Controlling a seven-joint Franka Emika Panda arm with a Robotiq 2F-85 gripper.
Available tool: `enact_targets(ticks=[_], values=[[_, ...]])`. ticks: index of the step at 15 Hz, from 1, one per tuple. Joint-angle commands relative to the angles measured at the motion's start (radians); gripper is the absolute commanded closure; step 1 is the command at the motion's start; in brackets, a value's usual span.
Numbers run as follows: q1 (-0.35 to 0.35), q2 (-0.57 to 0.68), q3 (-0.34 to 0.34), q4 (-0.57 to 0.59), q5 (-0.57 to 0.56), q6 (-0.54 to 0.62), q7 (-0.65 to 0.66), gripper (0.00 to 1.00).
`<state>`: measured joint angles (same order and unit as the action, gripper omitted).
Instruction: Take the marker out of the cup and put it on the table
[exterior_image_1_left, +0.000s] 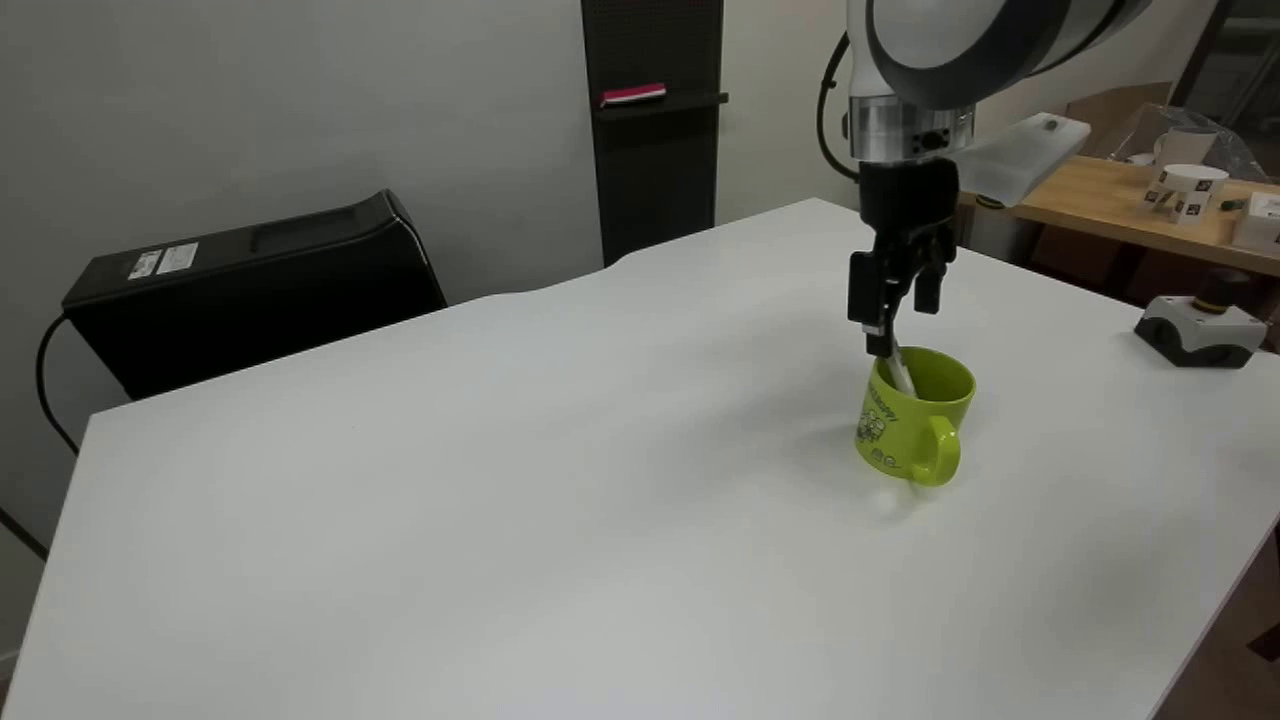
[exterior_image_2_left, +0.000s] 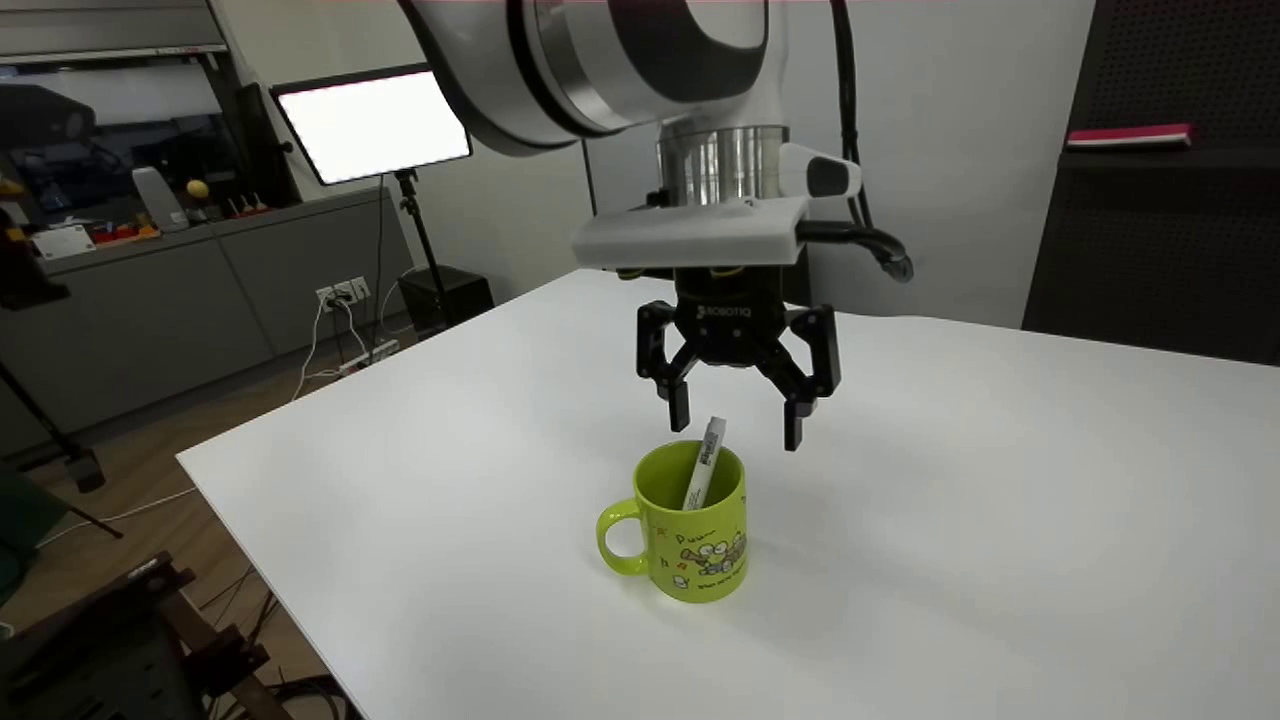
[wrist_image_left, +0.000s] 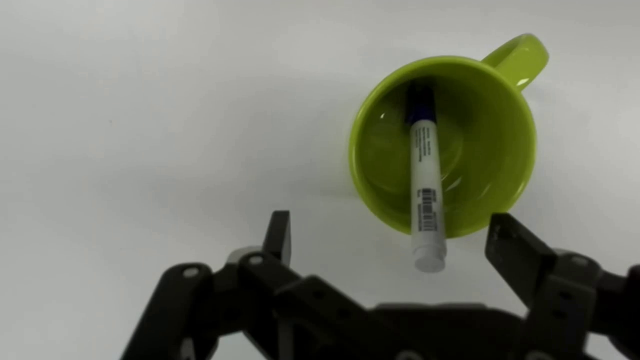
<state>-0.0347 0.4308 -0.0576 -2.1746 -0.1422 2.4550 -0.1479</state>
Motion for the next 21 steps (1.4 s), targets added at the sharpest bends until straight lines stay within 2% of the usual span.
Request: enact_targets(ticks=[1,2,3,13,17,21], values=[[0.018,0.017,-0.008,0.009,-0.025,0.031,0.056,0.0],[0.022,0.022,-0.009,0.01,-0.027,0.035,0.06,0.25],[0.026,0.028,-0.012,0.012,-0.033,0.039,0.065,0.26],[0.085,0.095,-0.057,0.076,-0.125,-0.022,0.176,0.94],[0.089,0.132,-0.074,0.161,-0.131,-0.115,0.208,1.0],[0.078,0.151,-0.086,0.237,-0.129,-0.187,0.223,0.99]])
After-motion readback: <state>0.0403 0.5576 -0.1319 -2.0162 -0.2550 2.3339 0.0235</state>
